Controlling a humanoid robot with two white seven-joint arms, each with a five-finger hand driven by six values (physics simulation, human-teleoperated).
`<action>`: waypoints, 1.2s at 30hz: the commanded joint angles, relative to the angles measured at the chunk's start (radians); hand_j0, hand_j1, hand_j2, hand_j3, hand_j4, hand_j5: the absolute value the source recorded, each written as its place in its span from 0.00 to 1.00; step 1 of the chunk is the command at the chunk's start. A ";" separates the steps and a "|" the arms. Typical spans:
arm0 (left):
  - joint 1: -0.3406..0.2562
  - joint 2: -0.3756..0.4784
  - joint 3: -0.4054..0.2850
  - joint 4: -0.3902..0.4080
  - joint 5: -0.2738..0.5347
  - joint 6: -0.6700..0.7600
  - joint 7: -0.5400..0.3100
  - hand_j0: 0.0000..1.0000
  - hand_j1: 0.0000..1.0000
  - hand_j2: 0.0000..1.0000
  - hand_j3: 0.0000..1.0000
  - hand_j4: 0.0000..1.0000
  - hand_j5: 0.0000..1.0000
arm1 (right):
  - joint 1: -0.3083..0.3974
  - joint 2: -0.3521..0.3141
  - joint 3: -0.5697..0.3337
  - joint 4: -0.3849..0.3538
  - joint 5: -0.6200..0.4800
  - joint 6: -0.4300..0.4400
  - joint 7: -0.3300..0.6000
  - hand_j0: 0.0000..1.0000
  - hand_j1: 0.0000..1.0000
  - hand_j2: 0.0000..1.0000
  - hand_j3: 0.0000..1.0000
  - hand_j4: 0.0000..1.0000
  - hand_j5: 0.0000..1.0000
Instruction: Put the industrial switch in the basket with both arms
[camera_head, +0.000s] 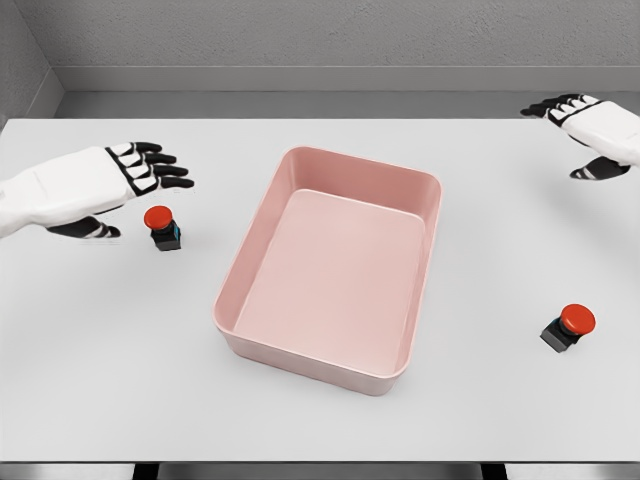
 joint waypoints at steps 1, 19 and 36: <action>0.000 0.001 -0.002 0.009 -0.053 0.001 0.029 1.00 1.00 1.00 1.00 1.00 1.00 | 0.000 -0.003 -0.001 0.000 -0.005 0.000 -0.001 1.00 1.00 1.00 1.00 1.00 1.00; -0.169 -0.092 -0.238 0.191 -0.195 0.001 0.040 1.00 1.00 1.00 1.00 1.00 1.00 | -0.014 -0.206 0.181 -0.189 -0.006 0.000 0.001 1.00 1.00 1.00 1.00 1.00 1.00; -0.176 -0.157 -0.238 0.282 -0.293 0.001 0.054 1.00 1.00 1.00 1.00 1.00 1.00 | 0.118 -0.434 0.174 -0.503 -0.005 0.000 0.096 1.00 1.00 1.00 1.00 1.00 1.00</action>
